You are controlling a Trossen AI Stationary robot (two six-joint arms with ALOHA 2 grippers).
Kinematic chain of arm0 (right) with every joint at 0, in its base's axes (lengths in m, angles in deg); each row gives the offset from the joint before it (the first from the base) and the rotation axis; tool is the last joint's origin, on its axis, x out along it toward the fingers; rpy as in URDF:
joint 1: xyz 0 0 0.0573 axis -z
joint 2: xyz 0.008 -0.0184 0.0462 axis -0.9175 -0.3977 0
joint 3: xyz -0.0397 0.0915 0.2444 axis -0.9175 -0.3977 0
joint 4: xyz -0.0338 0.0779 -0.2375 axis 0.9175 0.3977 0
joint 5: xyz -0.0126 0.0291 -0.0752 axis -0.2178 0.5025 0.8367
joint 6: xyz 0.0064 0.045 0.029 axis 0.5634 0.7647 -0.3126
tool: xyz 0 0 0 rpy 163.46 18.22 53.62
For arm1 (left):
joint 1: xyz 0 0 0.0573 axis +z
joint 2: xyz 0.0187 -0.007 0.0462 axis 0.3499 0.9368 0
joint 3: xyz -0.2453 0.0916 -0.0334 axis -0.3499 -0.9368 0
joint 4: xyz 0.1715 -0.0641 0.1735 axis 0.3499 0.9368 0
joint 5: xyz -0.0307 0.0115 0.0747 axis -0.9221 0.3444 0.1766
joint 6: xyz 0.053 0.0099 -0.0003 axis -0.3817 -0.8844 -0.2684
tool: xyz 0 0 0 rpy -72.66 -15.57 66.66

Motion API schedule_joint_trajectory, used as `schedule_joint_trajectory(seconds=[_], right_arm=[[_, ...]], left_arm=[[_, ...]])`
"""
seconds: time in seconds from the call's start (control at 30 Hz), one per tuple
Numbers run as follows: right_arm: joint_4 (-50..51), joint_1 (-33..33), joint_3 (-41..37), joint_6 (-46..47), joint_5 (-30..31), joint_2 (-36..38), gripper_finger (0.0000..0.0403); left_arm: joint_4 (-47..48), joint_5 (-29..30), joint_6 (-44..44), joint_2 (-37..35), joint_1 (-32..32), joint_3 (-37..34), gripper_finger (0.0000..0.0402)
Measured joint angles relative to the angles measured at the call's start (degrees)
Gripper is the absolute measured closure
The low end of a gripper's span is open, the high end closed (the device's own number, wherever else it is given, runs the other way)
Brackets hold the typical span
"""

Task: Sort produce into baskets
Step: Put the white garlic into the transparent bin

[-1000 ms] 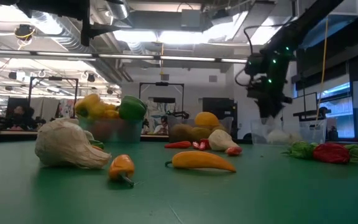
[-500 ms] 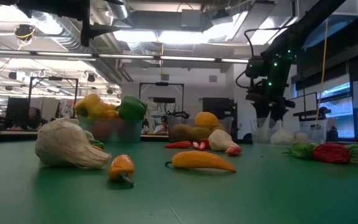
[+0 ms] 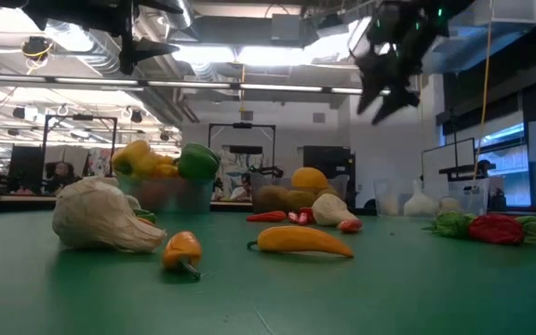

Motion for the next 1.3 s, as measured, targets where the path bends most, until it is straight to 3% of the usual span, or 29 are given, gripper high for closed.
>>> schedule_joint_trajectory(seconds=[0.2,0.33,0.43,0.53,0.7,1.07,1.3], right_arm=[[0.08,-19.88,-1.67,8.86,8.92,1.11,0.0143],[-1.54,-32.93,-2.33,17.1,19.55,-1.29,0.0148],[-3.63,-39.41,-2.32,24.73,26.5,-3.63,0.015],[-3.2,-43.8,-2.31,31.04,29.21,-7.42,0.015],[-3.22,-47.05,-2.31,36.61,25.76,-15.15,0.0136],[-10.33,-45.85,-2.33,39.61,16.63,-25.45,0.0043],[-9.62,-45.98,-2.33,40.72,16.61,-28.94,0.0045]], left_arm=[[0.0,-0.01,0.32,0.0,0.0,0.0,0.0093],[0.01,-0.01,0.83,0.0,0.0,0.0,0.0093],[0.0,-0.03,0.84,0.0,0.0,0.0,0.0093],[0.0,-0.11,0.86,0.0,-0.02,0.0,0.0093],[0.0,-1.15,0.85,0.0,-0.4,0.0,0.0093],[1.83,-1.26,-0.49,0.0,-3.34,0.0,0.0093],[3.62,-1.24,-0.52,0.0,-4.37,0.0,0.0093]])
